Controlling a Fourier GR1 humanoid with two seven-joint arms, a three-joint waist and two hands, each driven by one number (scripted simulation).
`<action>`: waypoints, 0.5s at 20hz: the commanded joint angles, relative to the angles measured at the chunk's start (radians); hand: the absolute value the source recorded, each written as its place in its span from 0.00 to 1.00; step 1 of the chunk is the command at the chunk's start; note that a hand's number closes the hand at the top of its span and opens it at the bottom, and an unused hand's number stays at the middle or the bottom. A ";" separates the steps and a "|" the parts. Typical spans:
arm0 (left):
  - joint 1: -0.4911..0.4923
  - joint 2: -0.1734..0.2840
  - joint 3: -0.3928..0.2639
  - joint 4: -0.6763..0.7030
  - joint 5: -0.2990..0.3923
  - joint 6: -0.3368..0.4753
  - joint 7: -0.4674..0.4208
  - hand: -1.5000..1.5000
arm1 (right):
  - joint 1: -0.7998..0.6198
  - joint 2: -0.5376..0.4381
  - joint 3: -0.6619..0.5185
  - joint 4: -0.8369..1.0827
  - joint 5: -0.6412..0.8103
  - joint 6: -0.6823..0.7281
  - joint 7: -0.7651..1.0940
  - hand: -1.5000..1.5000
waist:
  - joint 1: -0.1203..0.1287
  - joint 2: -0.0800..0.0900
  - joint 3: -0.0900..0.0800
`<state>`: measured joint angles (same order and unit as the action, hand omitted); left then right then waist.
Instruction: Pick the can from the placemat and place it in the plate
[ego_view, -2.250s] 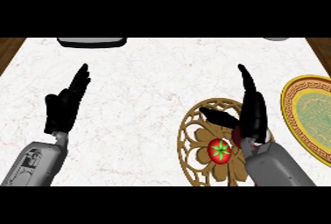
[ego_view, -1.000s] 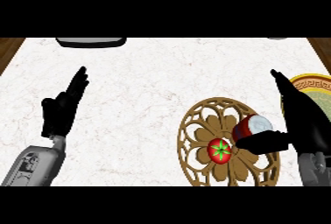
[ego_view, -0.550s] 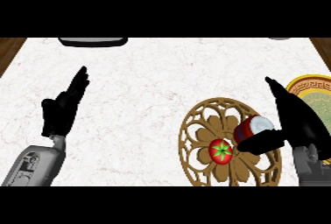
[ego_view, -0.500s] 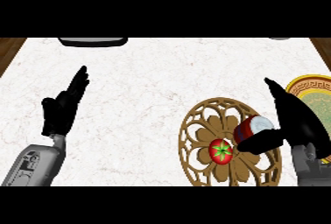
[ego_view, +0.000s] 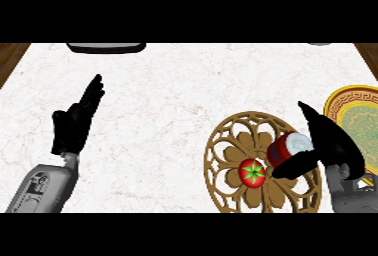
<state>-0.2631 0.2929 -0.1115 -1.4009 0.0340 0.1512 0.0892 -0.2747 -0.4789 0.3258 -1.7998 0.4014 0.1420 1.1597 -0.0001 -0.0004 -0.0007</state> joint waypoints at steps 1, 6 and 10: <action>-0.021 0.041 0.041 -0.040 0.032 -0.044 0.060 0.50 | 0.027 0.042 0.012 0.021 0.026 0.024 0.150 0.00 | 0.002 -0.001 0.000; 0.016 0.000 0.016 -0.065 -0.020 -0.007 0.035 0.50 | 0.048 0.062 -0.005 0.056 0.057 0.035 0.111 0.00 | 0.001 -0.001 0.000; 0.023 0.002 0.044 -0.067 -0.006 -0.042 0.053 0.50 | 0.035 0.083 -0.026 0.084 0.102 0.050 0.059 1.00 | 0.003 -0.001 0.001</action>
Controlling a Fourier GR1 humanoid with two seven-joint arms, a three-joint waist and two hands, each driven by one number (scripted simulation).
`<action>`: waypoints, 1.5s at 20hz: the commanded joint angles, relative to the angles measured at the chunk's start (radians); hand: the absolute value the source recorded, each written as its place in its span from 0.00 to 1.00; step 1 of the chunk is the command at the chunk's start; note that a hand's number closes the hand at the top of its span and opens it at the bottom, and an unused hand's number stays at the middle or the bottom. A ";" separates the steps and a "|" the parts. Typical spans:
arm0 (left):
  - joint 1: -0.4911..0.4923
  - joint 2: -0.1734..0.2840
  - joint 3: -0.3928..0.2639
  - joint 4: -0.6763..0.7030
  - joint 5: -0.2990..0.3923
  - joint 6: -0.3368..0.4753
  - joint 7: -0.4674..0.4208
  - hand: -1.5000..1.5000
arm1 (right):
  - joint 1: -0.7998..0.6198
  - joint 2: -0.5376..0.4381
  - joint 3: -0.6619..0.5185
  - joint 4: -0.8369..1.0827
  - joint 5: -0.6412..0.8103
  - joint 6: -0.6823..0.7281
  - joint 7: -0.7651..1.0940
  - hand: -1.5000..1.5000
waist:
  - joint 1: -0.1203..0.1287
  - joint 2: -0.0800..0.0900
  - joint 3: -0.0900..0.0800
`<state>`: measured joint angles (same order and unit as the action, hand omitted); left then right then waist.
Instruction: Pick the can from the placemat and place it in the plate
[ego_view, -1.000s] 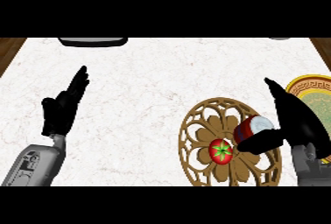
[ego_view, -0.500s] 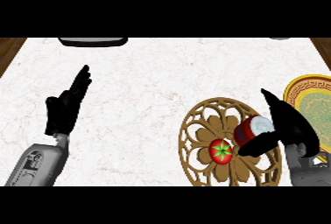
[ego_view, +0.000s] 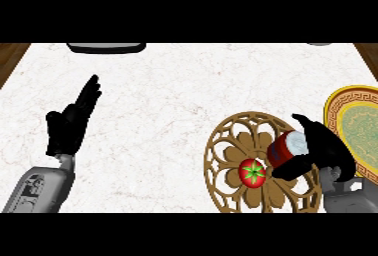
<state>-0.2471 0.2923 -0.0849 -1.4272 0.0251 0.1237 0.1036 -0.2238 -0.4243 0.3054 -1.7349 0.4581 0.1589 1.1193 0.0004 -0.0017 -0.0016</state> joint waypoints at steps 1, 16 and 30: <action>-0.031 -0.029 0.004 0.026 -0.020 -0.004 0.001 0.50 | 0.027 0.033 0.003 0.046 0.104 -0.035 0.022 1.00 | -0.002 0.002 0.001; 0.046 -0.028 0.059 0.005 -0.035 -0.010 -0.029 0.50 | 0.197 -0.303 -0.260 0.074 0.034 0.093 -0.557 1.00 | -0.059 0.002 0.011; 0.052 -0.023 0.082 -0.012 -0.030 0.007 -0.011 0.50 | 0.199 -0.531 -0.692 0.289 -0.208 0.000 -1.407 1.00 | -0.093 -0.011 0.019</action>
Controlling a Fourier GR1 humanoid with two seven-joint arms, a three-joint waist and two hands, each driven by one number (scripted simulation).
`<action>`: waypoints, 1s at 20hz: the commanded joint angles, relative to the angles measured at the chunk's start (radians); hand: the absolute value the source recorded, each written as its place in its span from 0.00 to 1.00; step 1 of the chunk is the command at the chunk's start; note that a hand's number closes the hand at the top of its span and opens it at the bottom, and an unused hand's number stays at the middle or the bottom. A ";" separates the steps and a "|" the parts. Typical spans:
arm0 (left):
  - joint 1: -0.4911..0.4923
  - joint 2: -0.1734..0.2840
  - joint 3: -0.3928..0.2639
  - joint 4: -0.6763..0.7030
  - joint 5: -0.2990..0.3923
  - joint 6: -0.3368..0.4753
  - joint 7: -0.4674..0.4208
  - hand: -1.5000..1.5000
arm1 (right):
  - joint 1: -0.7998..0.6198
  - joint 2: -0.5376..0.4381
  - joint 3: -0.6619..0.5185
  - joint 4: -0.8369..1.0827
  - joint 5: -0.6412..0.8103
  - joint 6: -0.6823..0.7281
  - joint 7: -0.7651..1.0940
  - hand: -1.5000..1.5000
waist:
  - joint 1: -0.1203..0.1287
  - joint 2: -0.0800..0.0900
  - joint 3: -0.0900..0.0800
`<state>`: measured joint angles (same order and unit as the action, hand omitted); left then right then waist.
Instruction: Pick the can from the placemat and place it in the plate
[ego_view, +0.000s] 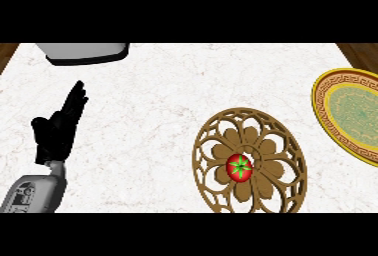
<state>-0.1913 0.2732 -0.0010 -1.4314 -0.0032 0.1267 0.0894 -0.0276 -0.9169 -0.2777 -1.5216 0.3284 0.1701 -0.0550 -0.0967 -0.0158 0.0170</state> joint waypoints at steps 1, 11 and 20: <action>0.009 0.001 -0.009 -0.005 0.001 -0.014 -0.008 0.50 | -0.003 -0.052 -0.138 0.107 -0.108 0.006 -0.299 1.00 | 0.019 0.006 -0.001; -0.042 -0.035 -0.055 0.002 -0.025 -0.018 -0.003 0.50 | -0.003 -0.208 -0.241 0.626 -0.197 0.280 -0.879 1.00 | 0.109 0.025 -0.012; -0.053 -0.047 -0.052 0.014 -0.031 -0.039 -0.013 0.50 | -0.235 -0.094 -0.001 0.710 -0.072 0.198 -0.853 1.00 | 0.121 0.021 -0.016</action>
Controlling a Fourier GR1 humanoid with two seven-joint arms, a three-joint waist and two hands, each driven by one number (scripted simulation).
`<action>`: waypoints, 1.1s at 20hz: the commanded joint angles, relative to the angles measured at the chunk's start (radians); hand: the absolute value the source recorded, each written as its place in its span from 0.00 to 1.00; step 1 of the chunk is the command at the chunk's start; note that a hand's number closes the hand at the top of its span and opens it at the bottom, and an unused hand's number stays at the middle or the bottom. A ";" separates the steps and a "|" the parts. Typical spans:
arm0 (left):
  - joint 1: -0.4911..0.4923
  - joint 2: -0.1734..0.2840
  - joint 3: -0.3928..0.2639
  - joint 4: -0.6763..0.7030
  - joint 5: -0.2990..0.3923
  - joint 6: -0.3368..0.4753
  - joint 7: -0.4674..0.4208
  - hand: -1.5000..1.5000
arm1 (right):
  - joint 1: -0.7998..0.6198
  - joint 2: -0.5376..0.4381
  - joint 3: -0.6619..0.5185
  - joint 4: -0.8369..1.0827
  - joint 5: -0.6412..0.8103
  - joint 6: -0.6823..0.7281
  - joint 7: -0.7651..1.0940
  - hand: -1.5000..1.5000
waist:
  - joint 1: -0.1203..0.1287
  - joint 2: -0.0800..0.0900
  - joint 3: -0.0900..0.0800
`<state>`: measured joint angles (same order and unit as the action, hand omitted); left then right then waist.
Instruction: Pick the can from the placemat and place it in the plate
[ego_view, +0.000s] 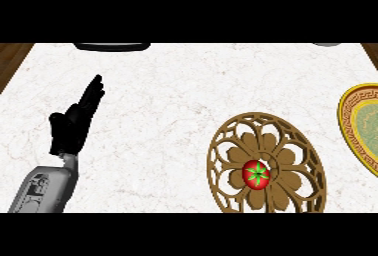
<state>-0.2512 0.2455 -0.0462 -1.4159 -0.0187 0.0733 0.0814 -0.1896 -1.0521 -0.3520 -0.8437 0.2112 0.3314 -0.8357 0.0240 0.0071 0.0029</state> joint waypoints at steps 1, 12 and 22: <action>-0.036 -0.008 -0.003 0.002 0.002 -0.015 0.031 0.50 | -0.088 0.062 0.094 0.071 0.069 0.009 -0.098 1.00 | 0.001 -0.001 -0.001; -0.024 -0.011 0.014 -0.033 -0.029 0.005 0.060 0.50 | -0.274 0.255 0.286 0.210 0.314 -0.146 0.132 0.00 | -0.002 -0.002 -0.002; -0.062 -0.048 0.022 0.049 -0.061 0.024 0.021 0.50 | -0.375 0.327 0.186 0.386 0.206 0.009 -0.002 0.00 | -0.023 -0.004 -0.003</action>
<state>-0.2682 0.2118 -0.0270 -1.4056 -0.0572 0.0719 0.0943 -0.5250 -0.7469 -0.1278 -0.4706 0.4800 0.2342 -0.8329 0.0142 0.0022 -0.0042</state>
